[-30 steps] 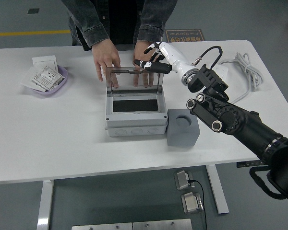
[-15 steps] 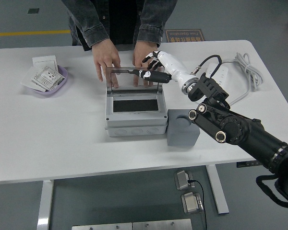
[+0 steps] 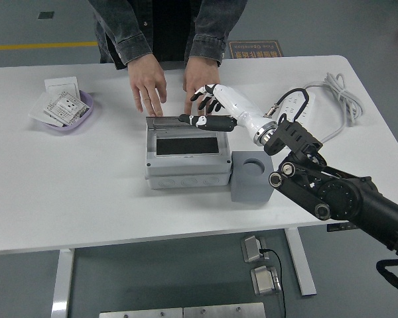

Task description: Pick up the cylinder from the cube,place it in the box,flap close box

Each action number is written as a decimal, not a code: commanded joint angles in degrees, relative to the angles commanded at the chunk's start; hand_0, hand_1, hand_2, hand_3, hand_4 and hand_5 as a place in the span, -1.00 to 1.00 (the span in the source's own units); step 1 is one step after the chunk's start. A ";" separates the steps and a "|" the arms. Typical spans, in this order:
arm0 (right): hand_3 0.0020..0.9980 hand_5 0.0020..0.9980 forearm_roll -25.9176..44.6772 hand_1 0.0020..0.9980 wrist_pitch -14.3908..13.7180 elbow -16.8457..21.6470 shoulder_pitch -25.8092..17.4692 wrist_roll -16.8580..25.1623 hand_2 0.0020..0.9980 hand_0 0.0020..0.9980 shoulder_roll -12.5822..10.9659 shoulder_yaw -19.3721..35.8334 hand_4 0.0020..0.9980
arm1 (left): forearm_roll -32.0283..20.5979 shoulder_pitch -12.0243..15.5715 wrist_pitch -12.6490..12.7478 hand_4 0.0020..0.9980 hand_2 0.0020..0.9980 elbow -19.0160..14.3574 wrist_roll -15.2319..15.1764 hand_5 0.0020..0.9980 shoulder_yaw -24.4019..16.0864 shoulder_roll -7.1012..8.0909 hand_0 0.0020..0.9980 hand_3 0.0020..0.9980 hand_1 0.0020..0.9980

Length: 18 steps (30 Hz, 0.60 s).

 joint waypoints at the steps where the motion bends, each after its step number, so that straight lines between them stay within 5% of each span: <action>1: 0.37 0.51 -0.11 -0.17 -0.01 0.78 -0.30 -0.12 0.11 -0.27 -0.36 -0.22 0.85 | 0.04 0.01 0.00 0.43 0.26 0.00 0.00 -0.13 -0.03 -0.01 0.27 0.24 0.36; 9: 0.38 0.52 -0.49 -0.24 -0.16 5.56 -2.67 -0.74 0.11 -0.36 -2.52 -1.88 0.84 | 0.11 0.03 -0.01 0.43 0.26 0.00 -0.05 -0.14 -0.04 -0.11 0.26 0.24 0.36; 18: 0.39 0.51 -0.92 -0.26 0.12 6.74 -4.58 -0.99 0.11 -0.43 -3.12 -0.73 0.82 | 0.42 0.14 -0.05 0.43 0.26 0.00 -0.04 -0.14 -0.25 -0.30 0.26 0.23 0.36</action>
